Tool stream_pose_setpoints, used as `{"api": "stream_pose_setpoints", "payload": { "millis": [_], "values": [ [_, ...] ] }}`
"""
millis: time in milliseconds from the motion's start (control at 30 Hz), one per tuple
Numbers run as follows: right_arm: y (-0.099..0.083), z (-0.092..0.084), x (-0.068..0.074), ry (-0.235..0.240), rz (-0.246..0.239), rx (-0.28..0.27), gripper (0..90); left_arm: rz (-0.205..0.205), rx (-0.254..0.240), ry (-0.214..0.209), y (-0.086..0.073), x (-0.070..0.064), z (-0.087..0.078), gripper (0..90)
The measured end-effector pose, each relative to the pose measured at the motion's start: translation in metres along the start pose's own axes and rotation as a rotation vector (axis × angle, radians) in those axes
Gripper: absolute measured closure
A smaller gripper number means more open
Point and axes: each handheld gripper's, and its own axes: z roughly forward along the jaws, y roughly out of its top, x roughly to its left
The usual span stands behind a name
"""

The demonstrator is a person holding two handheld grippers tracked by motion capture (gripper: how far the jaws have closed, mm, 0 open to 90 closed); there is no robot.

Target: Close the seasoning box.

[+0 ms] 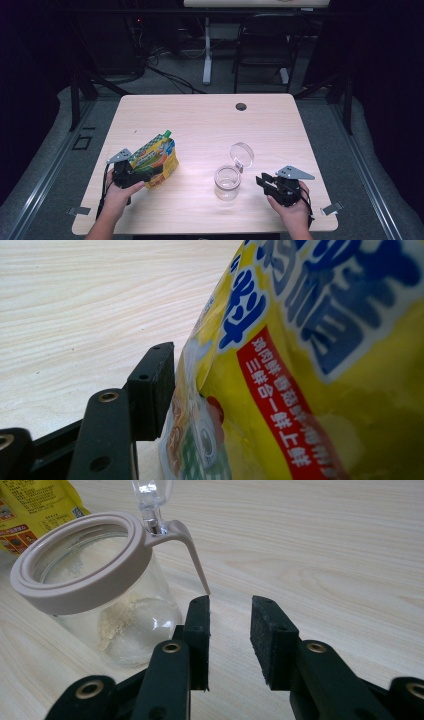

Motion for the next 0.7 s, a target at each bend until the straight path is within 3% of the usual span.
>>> {"api": "stream_pose_setpoints", "payload": {
  "millis": [400,700],
  "values": [
    [0.001,0.002,0.001,0.005,-0.006,-0.004,69.5,-0.023,-0.012,-0.009,-0.01,0.003,0.006,39.5],
    [0.003,0.005,0.003,0.007,-0.009,-0.005,69.4,-0.001,0.045,0.022,-0.017,0.005,0.012,39.7]
  ]
}}
